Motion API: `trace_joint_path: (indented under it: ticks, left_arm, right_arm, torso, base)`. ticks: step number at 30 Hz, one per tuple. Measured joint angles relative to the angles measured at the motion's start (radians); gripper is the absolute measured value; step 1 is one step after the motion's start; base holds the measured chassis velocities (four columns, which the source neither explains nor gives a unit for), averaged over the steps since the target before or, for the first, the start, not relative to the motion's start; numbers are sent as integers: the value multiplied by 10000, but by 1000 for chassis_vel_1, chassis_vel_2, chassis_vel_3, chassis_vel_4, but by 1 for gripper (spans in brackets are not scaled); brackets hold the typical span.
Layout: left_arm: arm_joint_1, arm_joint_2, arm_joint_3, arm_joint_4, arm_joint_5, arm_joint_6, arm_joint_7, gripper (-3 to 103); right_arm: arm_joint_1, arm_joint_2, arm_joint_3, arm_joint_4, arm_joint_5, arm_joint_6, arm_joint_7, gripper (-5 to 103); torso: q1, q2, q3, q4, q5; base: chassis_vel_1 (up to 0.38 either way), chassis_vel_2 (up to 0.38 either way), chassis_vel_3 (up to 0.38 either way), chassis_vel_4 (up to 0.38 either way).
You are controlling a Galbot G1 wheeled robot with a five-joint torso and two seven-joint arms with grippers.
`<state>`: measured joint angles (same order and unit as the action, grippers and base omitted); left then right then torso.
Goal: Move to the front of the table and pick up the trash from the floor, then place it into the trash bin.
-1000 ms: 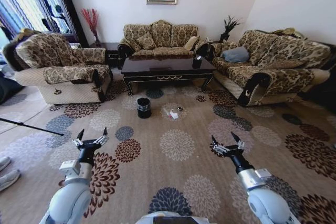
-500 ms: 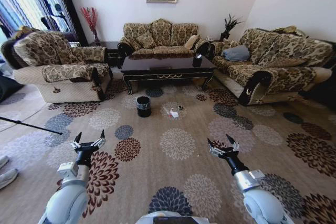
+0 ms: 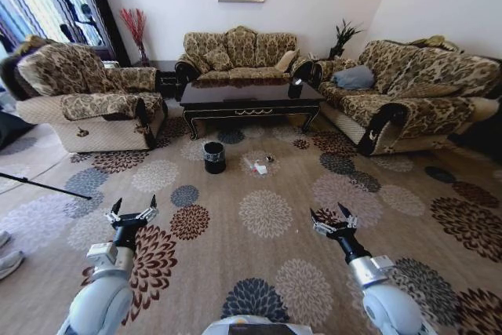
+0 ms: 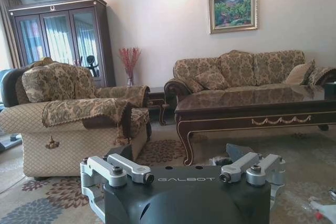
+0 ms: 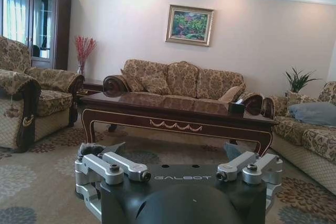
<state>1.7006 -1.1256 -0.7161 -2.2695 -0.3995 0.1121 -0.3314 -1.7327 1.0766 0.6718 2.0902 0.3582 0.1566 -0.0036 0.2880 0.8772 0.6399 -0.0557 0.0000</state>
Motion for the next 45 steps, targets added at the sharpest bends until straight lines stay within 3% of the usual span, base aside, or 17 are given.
trace_joint_path:
  ticks: [17, 45]
  left_arm:
    - [-63, 28, -39, 225, 13, -143, 18, 100]
    - [-225, -139, 166, 315, 115, 373, -39, 100]
  right_arm:
    - [156, 136, -95, -104, -50, 23, -6, 100]
    - [653, 234, -444, -650, -201, 102, -3, 100]
  torso:
    - [-326, -753, -427, -3, 0]
    - [-848, -1993, -1148, -2, 0]
  base:
    - [0, 0, 0, 0]
    - [0, 0, 0, 0]
